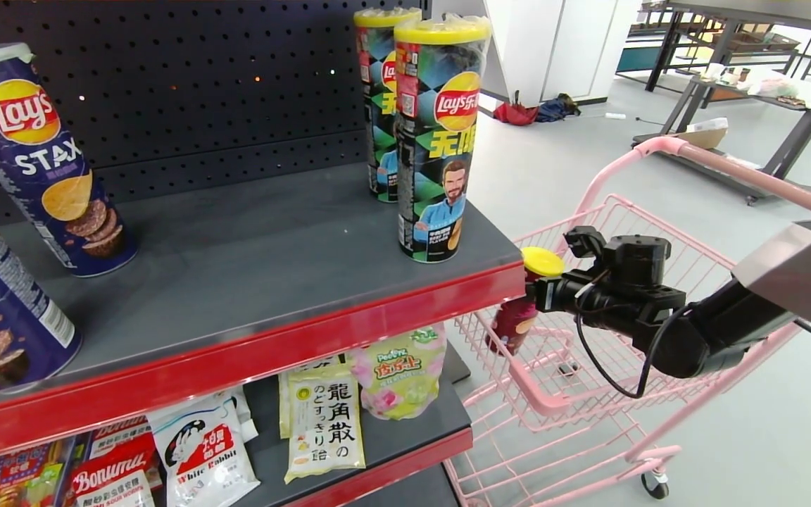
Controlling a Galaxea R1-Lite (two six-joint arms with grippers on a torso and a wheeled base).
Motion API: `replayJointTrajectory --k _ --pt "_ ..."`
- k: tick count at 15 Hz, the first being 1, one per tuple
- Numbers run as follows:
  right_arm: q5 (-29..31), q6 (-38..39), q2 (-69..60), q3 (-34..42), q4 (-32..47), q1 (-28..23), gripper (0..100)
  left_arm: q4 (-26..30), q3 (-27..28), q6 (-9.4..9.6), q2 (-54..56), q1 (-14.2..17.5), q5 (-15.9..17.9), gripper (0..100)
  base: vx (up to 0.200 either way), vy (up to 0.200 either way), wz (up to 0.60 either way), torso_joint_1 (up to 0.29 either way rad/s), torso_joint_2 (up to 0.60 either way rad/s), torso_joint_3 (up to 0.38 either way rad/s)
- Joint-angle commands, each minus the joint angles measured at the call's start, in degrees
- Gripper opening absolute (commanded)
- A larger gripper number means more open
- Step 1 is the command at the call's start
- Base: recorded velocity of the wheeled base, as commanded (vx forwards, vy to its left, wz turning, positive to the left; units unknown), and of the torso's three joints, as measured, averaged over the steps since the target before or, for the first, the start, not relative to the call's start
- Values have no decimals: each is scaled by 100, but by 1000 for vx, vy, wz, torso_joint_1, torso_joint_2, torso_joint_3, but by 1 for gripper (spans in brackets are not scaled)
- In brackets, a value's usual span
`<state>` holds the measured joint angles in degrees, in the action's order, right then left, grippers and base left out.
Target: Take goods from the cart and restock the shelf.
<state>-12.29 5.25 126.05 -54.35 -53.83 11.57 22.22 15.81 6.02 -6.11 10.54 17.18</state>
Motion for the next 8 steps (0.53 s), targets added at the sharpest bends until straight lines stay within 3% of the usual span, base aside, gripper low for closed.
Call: replayJointTrajectory --k 1,6,7,8 --pt "-2 11 201 -120 -4 12 100 1 -8 4 -4 0 5 100 0 0 0 0 0 0" --pt "25 55 412 -401 -13 56 100 10 -43 4 4 0 -65 100 0 0 0 0 0 0" --pt "33 134 420 -401 -13 118 0 10 -61 4 4 0 -74 100 0 0 0 0 0 0" --pt "33 178 429 -410 -13 135 0 10 -69 13 4 0 -74 100 0 0 0 0 0 0"
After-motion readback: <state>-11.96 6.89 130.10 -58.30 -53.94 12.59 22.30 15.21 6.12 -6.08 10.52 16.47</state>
